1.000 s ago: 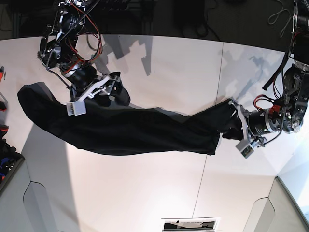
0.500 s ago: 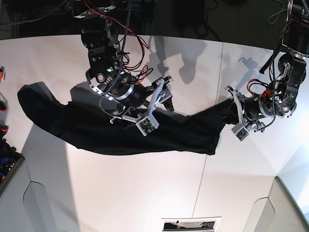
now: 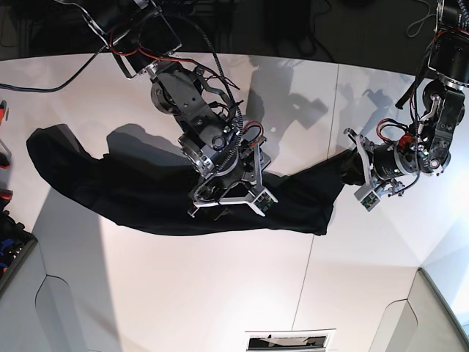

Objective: Layout the t-shirt on the table in an organized manner, then fold the t-shirt properly
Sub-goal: 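Move the right gripper over the shirt middle while left holds its end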

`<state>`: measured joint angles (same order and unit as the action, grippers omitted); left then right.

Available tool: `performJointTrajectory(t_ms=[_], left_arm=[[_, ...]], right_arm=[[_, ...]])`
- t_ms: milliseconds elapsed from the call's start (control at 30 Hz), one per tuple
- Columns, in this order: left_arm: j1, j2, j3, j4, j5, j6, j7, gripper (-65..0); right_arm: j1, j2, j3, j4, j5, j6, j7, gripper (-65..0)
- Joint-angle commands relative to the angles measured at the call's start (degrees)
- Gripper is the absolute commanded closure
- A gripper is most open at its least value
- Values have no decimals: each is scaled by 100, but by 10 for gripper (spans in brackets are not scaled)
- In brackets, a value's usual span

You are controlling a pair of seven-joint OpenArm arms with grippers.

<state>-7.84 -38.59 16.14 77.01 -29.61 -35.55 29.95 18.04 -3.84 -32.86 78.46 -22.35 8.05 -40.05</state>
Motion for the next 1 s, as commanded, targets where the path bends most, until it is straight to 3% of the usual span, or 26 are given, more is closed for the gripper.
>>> performJointTrajectory(t_ms=[0,67,367,433,500,567,600,700,867,967], left_arm=[[-118,-109,-63,2,-55,39,-151,-183],[-120,-109,-63,-151,-55,39,-219,-183],[-120,-101,-63,-776,-52,61,-579,-183],[-120,-81,-63,-809,-26,140,-577,-182],[-120,-33,-63,-811,83,352,-577,-181],[-120,42,-63,-811,249,542,-575,-175],[-120,79,-63,-811,369,608,-573,-152],[-120,162,-63,-811,597,640,-575,0],[-122,240,-63,-811,940,654,-734,0],[-162,240,-63,-811,1150,1054,-874,0]], right_arm=[[188,-63,-68,-24,-168,-199,48,-437],[286,-66,-214,-168,-317,-417,-33,-437],[306,-81,-402,-214,-164,-446,-243,-430],[306,-79,-402,-214,-164,-444,-249,-323],[306,-79,-402,-214,-166,-444,-313,-143],[308,-79,-402,-214,-168,-444,-339,-1],[308,-79,-402,-214,-181,-444,-352,0],[306,-85,-402,-175,-345,-448,-518,0],[299,-90,-402,424,-376,-743,-938,0],[280,-96,-402,981,-173,-791,-1141,0]])
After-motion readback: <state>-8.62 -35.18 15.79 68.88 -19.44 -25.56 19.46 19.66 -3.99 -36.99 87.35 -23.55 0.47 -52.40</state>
